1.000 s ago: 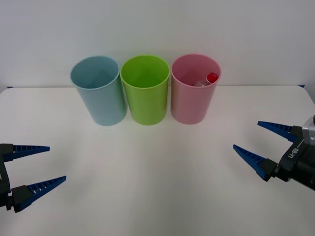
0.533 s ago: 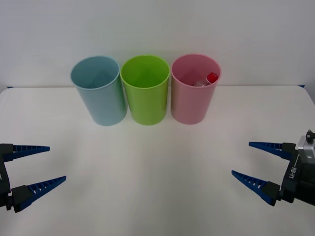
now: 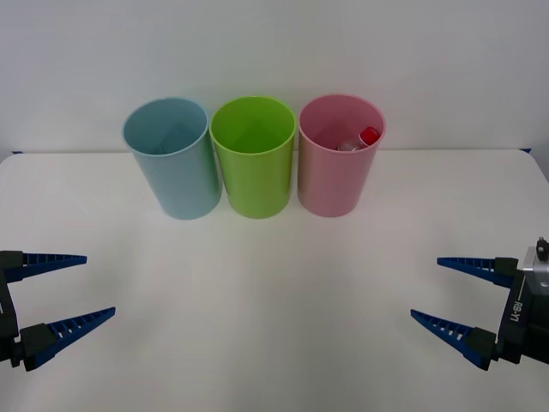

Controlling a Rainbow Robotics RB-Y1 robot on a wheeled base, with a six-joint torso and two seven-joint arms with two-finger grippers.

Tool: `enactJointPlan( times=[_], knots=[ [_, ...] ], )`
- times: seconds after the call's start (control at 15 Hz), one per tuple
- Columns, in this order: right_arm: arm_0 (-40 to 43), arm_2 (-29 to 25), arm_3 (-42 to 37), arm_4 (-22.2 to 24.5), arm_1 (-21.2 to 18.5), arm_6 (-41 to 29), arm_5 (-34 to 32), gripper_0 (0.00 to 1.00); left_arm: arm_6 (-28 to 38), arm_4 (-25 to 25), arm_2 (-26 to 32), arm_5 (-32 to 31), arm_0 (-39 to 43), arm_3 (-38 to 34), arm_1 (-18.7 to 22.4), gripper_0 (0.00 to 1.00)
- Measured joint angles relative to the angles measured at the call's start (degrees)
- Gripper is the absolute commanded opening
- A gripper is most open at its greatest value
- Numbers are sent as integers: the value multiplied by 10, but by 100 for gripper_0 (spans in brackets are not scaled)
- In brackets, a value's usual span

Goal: Put cans in the blue bin and PET bottles in the pink bin and trash in the green bin.

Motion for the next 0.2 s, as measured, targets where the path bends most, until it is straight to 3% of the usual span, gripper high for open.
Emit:
enactJointPlan(
  times=[0.2],
  knots=[
    [0,0,0,0,0,0,0,100,0,0,0,0,0,0,0,100]
  ],
)
